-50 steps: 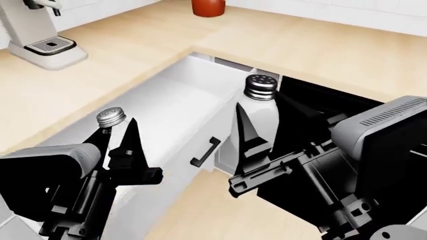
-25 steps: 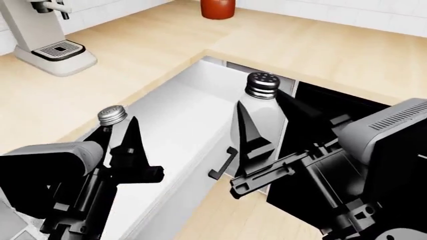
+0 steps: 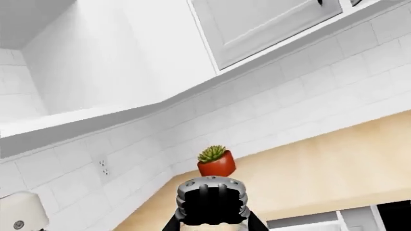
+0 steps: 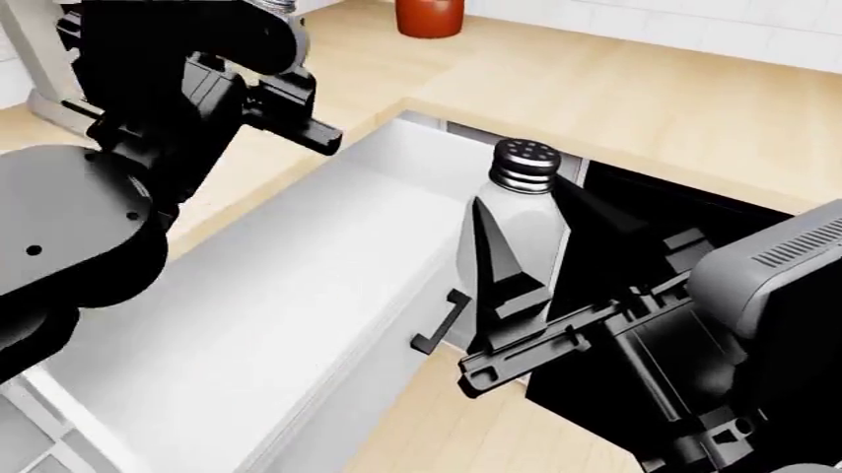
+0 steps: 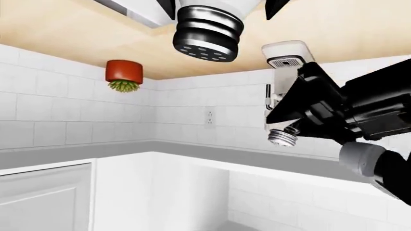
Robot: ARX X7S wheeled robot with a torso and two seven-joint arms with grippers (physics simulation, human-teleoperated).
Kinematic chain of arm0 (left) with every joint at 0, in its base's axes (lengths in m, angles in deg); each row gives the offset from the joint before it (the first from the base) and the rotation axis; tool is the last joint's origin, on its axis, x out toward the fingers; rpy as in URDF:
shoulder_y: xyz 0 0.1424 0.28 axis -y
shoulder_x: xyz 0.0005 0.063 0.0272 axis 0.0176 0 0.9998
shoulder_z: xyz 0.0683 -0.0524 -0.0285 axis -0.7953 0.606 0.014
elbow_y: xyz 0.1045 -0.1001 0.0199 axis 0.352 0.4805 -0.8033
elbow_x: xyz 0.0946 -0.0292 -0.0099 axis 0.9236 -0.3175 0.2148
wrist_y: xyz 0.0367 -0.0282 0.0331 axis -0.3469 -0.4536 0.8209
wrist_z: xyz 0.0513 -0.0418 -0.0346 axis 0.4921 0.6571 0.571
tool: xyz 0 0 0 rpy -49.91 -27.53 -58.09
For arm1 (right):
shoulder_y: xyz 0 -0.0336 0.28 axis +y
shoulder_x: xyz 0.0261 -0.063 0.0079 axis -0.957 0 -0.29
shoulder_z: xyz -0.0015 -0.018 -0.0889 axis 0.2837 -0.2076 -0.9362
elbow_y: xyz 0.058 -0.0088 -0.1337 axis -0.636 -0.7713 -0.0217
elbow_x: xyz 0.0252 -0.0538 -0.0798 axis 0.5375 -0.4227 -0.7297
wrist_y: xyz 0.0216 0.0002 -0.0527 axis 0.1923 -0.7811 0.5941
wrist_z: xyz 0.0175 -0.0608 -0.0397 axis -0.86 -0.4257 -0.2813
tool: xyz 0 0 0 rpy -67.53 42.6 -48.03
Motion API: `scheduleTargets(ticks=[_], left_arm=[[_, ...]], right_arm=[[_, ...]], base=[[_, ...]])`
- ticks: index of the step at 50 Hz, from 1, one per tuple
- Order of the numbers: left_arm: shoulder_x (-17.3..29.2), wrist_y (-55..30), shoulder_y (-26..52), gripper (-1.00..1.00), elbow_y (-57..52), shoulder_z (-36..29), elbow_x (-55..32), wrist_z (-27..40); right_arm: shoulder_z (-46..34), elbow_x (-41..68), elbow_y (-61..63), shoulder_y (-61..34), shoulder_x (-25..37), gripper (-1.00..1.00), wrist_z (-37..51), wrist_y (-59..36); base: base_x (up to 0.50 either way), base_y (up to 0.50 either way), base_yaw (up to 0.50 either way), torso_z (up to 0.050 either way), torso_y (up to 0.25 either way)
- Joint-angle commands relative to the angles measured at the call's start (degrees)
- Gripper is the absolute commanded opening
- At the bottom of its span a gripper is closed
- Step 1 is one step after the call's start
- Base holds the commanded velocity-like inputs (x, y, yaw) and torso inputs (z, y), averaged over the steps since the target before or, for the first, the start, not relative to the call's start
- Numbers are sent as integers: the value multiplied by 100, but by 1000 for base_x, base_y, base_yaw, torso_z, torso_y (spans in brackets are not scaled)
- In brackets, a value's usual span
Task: Pick and place the shaker into the drawer. Then close the cabinet.
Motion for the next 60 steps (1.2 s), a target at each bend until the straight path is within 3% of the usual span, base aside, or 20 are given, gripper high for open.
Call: scheduleTargets(ticks=[1,7,17,42,60], left_arm=[[-543,-627,1416,-100,1706,-1040,802,-1969],[-735,-463,1306,-100,2686,-1677,1336,-2743],[-1067,-125,902,-100,3913,-2292,1918,-3204],[-407,-155,-1115,-100,3115,-2898,1607,-2804],[-450,-161,-987,-100,3524,-2971,1788,-2940]], right_arm=[[78,-21,103,17,99,-100,67,25],[71,-9,83,18,145,-100,69,47],[60,-105,45,117,185,-100,19,123],[-41,-414,50,423,204,-100,19,300],[-151,-378,17,282,169,-100,33,273]], base=[[0,0,0,0,0],[0,0,0,0,0],[0,0,0,0,0],[0,0,0,0,0],[0,0,0,0,0]])
